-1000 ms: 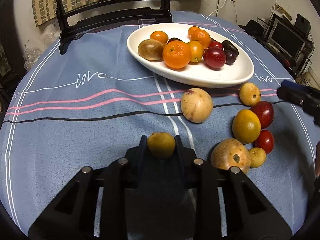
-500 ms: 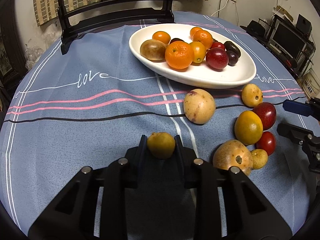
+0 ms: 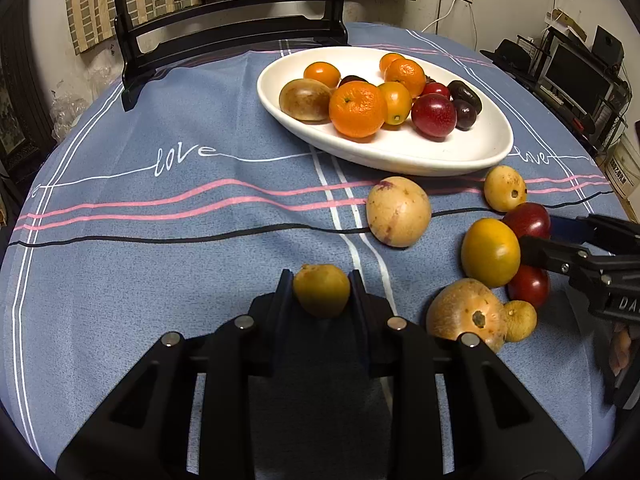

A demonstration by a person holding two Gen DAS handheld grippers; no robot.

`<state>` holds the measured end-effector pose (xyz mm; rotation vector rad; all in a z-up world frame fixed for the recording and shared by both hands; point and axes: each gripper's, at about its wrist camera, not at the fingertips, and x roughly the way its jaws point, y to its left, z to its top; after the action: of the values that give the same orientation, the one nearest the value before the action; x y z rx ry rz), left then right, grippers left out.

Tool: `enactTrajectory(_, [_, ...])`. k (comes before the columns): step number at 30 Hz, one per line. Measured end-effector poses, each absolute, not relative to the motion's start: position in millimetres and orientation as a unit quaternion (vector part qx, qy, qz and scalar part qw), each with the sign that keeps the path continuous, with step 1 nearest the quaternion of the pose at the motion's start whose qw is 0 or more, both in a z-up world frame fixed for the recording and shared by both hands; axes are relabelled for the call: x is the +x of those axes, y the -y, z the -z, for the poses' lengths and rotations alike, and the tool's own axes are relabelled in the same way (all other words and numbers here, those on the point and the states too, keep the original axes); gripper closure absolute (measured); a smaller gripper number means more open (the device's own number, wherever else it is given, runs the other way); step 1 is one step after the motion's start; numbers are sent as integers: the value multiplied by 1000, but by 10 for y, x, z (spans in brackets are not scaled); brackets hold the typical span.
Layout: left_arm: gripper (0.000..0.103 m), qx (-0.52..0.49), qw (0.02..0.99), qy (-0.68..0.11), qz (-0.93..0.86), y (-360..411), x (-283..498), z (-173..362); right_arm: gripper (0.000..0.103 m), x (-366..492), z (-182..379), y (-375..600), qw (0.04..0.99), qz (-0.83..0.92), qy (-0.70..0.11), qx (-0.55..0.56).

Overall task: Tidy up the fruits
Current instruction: 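Grasp the small yellow fruit with the left tool while the right tool grasps a red tomato, then carry the yellow fruit and red tomato onto the plate and open both tools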

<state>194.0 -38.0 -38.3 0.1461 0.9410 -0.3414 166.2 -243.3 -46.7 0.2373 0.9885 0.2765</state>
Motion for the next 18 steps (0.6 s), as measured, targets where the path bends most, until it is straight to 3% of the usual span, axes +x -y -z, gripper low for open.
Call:
enactTrajectory(5, [75,70,875,-450,164,383,1939,384,50,1665,475,2441,860,-135,-472,140])
enactTrajectory(7, [75,70,875,-450,165,383,1940,386,60,1660,458,2428,861,-141,-468,144])
enactTrajectory(18, [75,58,876,-446,173,369,1942,354,60,1574,246,2405,893,-119,-423,100])
